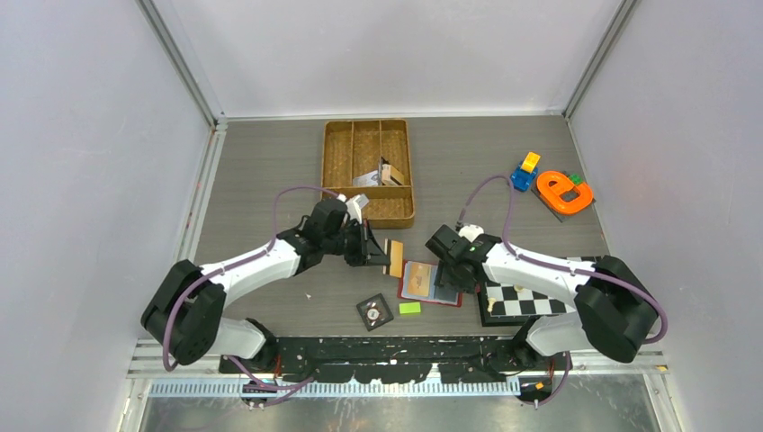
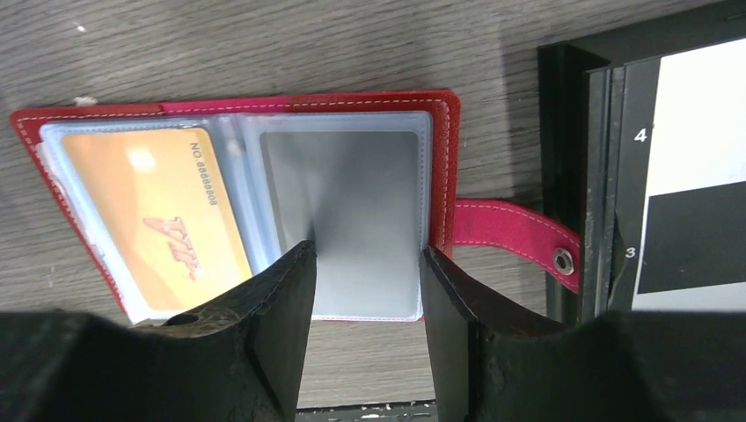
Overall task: Put the credit cards into the card holder
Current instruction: Move the card holder to the center of the board.
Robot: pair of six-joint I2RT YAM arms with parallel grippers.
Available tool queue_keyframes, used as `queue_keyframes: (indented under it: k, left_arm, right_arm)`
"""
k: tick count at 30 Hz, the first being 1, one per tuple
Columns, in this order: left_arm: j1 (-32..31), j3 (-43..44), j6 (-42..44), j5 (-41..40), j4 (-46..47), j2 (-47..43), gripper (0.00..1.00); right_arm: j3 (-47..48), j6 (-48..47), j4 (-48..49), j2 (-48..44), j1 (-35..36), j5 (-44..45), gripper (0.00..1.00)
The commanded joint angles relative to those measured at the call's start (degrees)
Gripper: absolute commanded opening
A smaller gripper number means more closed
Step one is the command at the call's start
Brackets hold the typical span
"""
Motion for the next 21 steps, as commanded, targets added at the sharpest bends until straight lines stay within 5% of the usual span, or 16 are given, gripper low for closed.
queue_keyframes:
  k: [1,21]
  left_arm:
    - [-0.31,0.13,-1.39,-0.35,4.33,0.52,0.0]
    - [-1.47,1.45,-1.92,-0.05,5.06,3.15,0.0]
  right_arm:
    - [-0.07,1.24,1.26,1.4,0.37,3.88,0.52]
    - [-1.78,1.25,2.4,0.33,0.32,4.3,0.53]
